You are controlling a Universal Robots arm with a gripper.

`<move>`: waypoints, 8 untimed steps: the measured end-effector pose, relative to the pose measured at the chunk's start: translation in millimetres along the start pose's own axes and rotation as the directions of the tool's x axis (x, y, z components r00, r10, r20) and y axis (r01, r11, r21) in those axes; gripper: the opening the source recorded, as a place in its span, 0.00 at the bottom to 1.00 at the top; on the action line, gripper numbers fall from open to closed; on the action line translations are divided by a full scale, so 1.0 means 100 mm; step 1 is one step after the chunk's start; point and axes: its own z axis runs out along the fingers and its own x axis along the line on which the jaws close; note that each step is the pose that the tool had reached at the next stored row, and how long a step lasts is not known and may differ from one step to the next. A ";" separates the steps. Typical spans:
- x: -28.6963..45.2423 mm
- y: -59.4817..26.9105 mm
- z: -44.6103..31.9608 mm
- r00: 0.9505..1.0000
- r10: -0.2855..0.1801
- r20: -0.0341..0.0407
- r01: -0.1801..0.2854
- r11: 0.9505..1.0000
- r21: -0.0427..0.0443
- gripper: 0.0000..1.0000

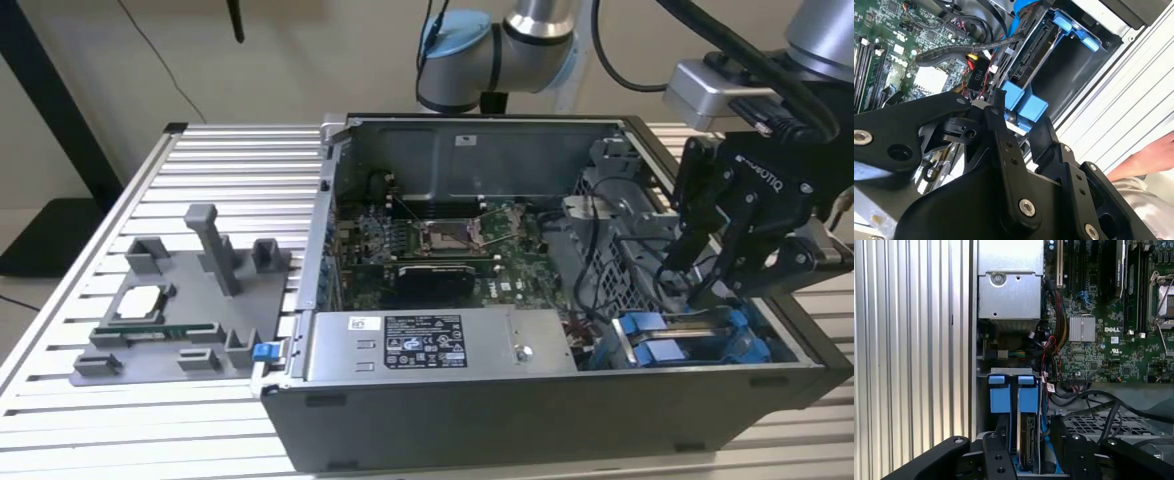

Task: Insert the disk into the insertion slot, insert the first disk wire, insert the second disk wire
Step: 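Insert the disk into the insertion slot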

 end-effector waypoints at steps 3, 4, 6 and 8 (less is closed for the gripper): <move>0.000 0.001 -0.034 1.000 0.000 0.000 0.000 1.000 0.000 1.00; 0.000 0.002 -0.048 1.000 0.000 0.000 0.000 1.000 0.000 1.00; 0.000 0.003 -0.080 1.000 0.000 0.000 0.000 1.000 0.000 1.00; 0.000 0.005 -0.116 1.000 0.000 0.000 0.000 1.000 0.000 1.00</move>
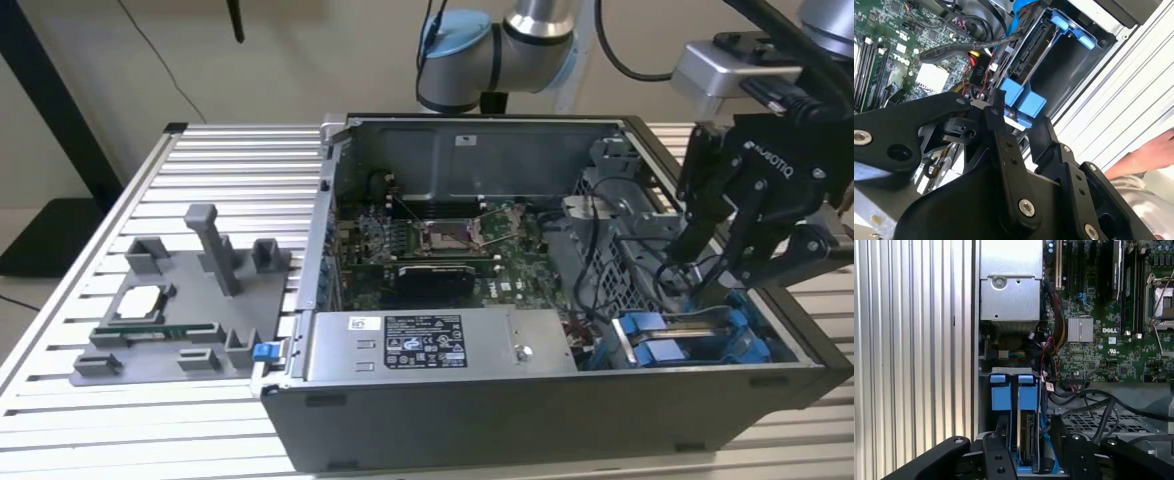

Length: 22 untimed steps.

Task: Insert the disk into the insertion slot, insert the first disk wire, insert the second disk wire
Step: 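Insert the disk into the insertion slot, then insert the first disk wire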

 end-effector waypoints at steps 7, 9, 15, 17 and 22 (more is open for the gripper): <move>-0.014 0.015 -0.065 1.000 0.000 0.009 0.000 1.000 0.000 1.00; -0.020 0.016 -0.065 0.999 -0.002 0.041 0.002 1.000 0.000 1.00; -0.023 0.018 -0.063 0.989 -0.006 0.150 0.006 1.000 -0.001 1.00; -0.023 0.011 -0.059 0.983 -0.007 0.183 0.007 1.000 -0.002 1.00; -0.019 -0.027 -0.002 0.979 -0.008 0.202 0.008 1.000 -0.002 1.00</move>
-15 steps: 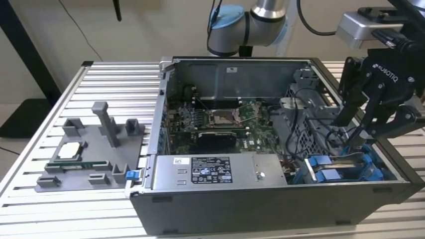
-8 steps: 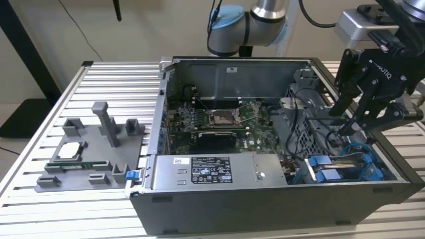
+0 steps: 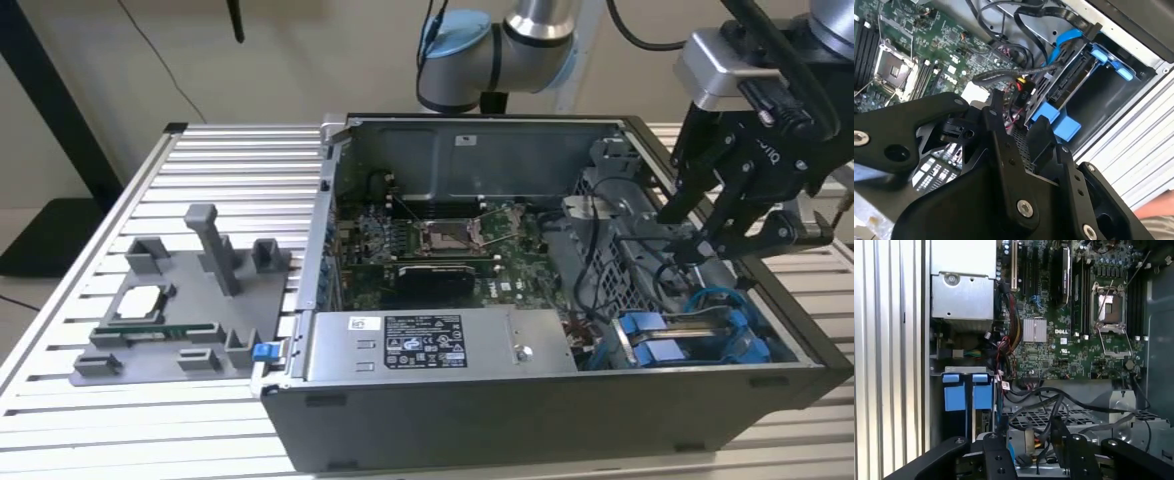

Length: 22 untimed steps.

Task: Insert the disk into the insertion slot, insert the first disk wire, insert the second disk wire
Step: 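Insert the first disk wire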

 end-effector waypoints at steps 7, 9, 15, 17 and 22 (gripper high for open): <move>0.017 -0.117 0.083 1.000 -0.001 0.017 0.001 1.000 0.000 1.00; 0.024 -0.118 0.113 1.000 0.000 0.023 0.000 1.000 0.000 1.00; 0.027 -0.120 0.131 0.999 0.000 0.040 0.000 1.000 0.000 1.00; 0.028 -0.120 0.130 0.999 0.001 0.040 0.000 1.000 0.000 1.00; 0.025 -0.129 0.112 0.999 0.002 0.041 -0.002 1.000 -0.006 1.00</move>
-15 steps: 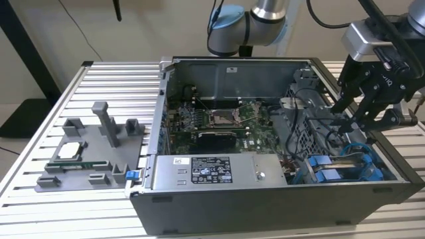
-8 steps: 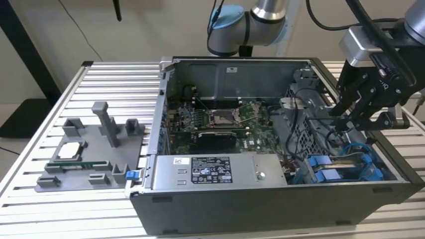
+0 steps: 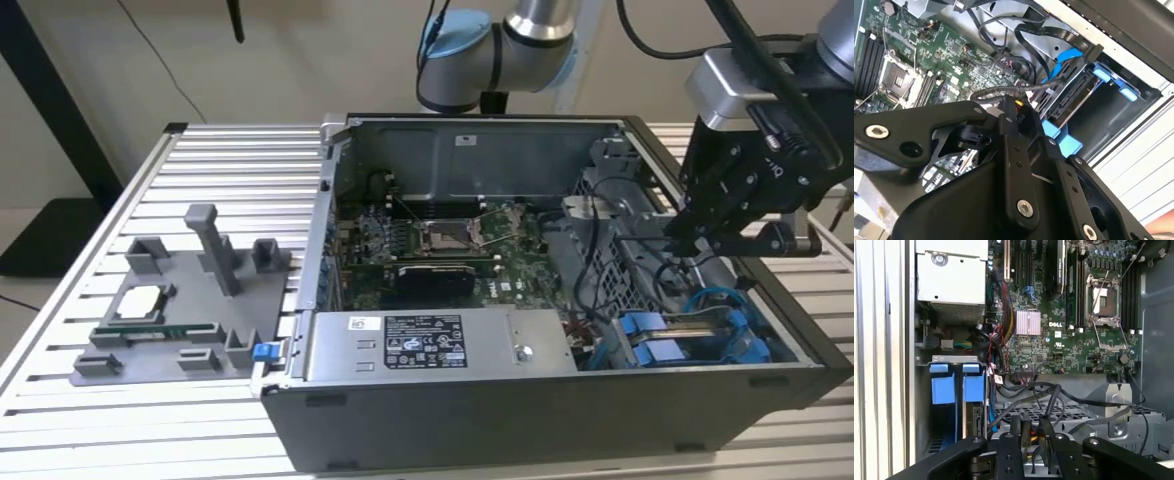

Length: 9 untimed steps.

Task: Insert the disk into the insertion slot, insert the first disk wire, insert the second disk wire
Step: 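Insert the first disk wire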

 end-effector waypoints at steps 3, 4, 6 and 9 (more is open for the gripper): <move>-0.001 -0.003 -0.006 1.000 0.001 0.000 -0.001 1.000 -0.003 1.00; -0.001 -0.005 -0.006 1.000 0.001 0.000 -0.001 1.000 -0.003 1.00; 0.000 -0.007 -0.016 1.000 0.001 0.000 -0.001 1.000 -0.005 1.00; -0.002 -0.010 -0.039 1.000 0.002 0.000 -0.002 1.000 -0.009 1.00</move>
